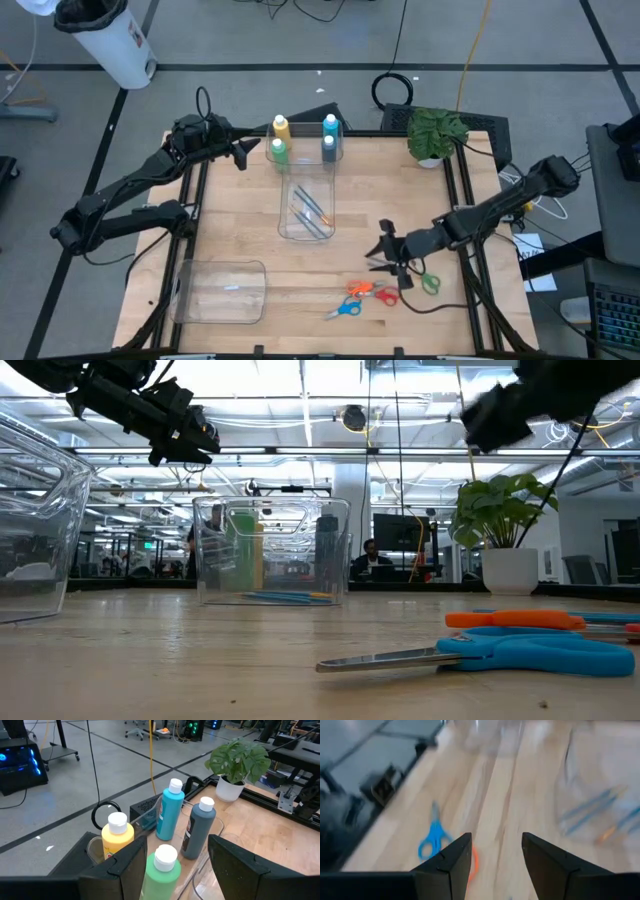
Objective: Pick & Place Paint Supplies
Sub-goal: Put the blue paintbrush into the middle transparent bin
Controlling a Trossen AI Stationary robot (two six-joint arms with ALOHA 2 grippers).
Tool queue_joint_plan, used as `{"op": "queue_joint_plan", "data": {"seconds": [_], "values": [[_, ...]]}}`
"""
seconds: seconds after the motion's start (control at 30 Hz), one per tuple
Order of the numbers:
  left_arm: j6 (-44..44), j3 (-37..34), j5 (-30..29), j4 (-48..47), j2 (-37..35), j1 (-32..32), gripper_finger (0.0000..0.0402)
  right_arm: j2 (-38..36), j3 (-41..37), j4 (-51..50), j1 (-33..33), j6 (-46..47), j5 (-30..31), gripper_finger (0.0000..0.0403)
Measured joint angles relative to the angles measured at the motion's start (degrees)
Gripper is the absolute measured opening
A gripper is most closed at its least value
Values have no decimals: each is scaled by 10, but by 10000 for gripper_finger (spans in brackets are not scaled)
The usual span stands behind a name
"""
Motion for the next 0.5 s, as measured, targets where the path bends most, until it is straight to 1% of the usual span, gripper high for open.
{"op": "queue_joint_plan", "data": {"seconds": [0.3,0.4,0.5], "values": [[0,0,0,0,0,0,214,0,-115,1,20,9,2,164],[0,0,0,0,0,0,214,0,-137,-9,20,33,2,164],[0,0,0,0,0,0,214,0,-140,-48,20,54,2,164]]}}
